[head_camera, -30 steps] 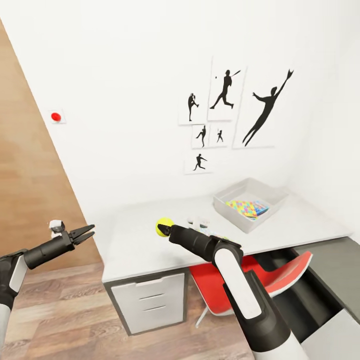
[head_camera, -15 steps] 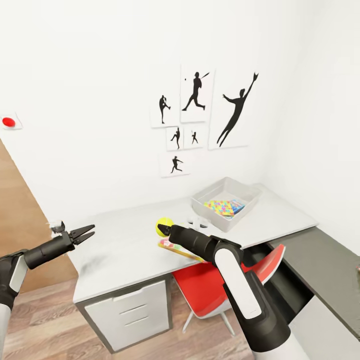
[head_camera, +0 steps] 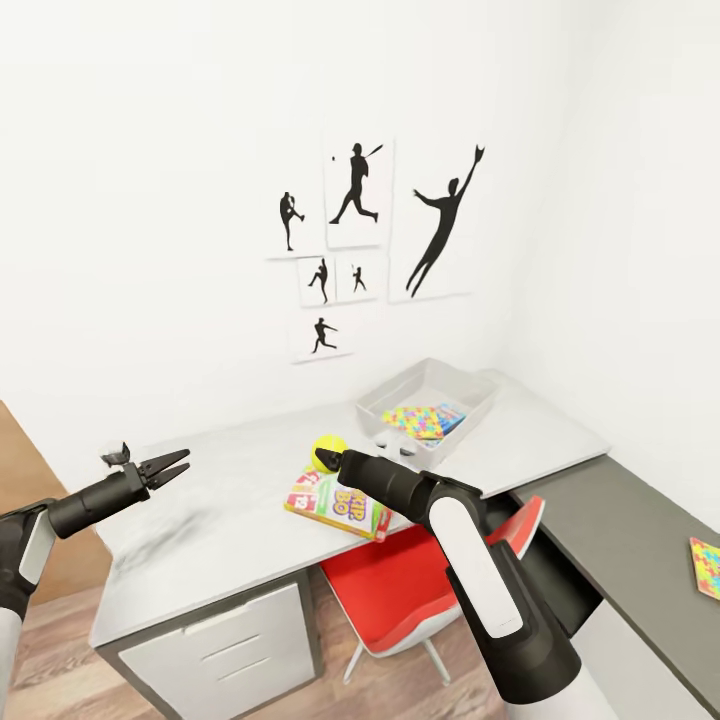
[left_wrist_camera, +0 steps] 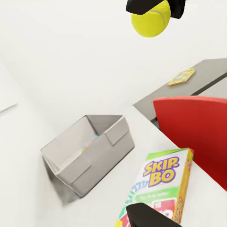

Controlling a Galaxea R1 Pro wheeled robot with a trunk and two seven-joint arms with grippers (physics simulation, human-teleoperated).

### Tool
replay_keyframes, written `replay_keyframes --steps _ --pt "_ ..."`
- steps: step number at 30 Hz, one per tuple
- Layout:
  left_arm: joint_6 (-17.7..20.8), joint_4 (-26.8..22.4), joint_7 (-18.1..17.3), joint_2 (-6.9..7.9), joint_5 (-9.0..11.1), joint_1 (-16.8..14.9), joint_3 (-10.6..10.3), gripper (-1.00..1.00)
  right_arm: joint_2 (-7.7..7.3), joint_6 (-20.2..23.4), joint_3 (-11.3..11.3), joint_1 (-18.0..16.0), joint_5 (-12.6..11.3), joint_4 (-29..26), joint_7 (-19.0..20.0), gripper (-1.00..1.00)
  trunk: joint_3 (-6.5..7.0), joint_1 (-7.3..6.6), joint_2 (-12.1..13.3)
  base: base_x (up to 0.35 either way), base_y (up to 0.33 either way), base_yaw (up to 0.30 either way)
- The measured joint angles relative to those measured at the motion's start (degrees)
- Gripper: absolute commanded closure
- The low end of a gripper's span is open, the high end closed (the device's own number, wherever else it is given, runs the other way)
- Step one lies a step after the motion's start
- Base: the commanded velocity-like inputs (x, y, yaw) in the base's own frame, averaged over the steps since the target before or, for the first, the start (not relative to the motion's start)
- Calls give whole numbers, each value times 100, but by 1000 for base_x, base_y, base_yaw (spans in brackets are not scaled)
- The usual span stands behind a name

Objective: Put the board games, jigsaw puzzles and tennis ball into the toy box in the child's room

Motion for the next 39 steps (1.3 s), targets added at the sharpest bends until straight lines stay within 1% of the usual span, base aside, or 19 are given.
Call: replay_keyframes --steps 7,23,34,39 --pt "0 2 0 0 1 -1 -1 -100 0 0 1 0 0 -1 -2 100 0 0 0 95 -185 -67" --pt "0 2 0 -1 -1 -1 0 -100 2 1 3 1 -5 -1 0 100 0 -1 0 154 -39 -253" --pt "0 2 1 0 2 0 -1 -100 0 -8 3 0 -3 0 0 100 0 0 0 135 -129 -25" --pt "0 0 0 0 -1 0 0 -100 3 -9 2 0 -5 0 0 100 0 -1 -1 162 -51 -1"
